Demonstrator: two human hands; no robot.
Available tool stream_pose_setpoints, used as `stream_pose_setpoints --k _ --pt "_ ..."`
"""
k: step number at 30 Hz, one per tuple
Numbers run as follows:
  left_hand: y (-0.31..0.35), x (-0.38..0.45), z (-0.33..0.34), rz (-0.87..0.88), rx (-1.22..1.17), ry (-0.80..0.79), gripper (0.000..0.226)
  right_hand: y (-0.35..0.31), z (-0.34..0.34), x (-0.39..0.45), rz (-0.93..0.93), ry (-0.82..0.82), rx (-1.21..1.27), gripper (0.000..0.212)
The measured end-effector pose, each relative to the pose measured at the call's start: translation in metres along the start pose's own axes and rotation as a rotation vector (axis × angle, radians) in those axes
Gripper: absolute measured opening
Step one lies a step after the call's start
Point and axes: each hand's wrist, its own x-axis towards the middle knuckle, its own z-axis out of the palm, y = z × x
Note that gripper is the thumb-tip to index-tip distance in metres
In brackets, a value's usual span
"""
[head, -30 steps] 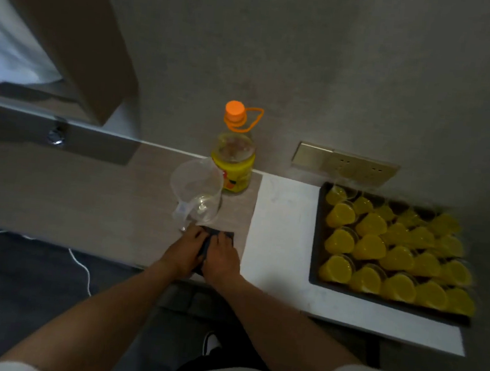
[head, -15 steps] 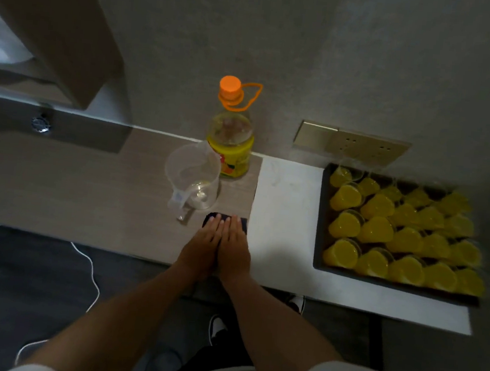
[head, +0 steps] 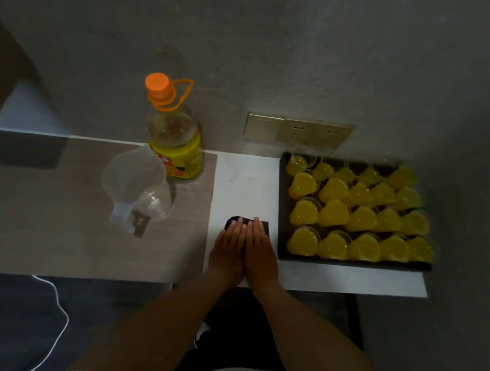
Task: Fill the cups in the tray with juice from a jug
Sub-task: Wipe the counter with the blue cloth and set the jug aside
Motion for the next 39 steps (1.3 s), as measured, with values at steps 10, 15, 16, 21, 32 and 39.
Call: stream_pose_setpoints --k 10,15,16,21,32,39 --pt "0.014 0.023 -0.004 0.005 0.021 -0.055 0.085 0.007 -0.008 0.010 0.164 -0.080 0.100 0.075" --pt "0.003 0.059 -0.018 -0.021 0.055 -0.088 0.095 0.013 -0.012 0.059 0.192 -0.085 -0.089 0.075" --pt "0.002 0.068 -0.022 -0.031 0.049 -0.094 0.095 0.014 -0.014 0.067 0.182 -0.102 -0.120 0.076" --pt "-0.009 0.111 -0.043 -0.048 0.049 -0.045 0.091 0.017 -0.032 0.114 0.122 -0.161 -0.278 0.077" --pt "-0.034 0.175 -0.069 -0.074 0.010 -0.002 0.085 0.027 -0.057 0.182 0.085 -0.114 -0.149 0.069" --pt "-0.061 0.175 -0.060 -0.074 0.077 0.018 0.081 0.009 -0.050 0.183 0.036 0.001 -0.043 0.061"
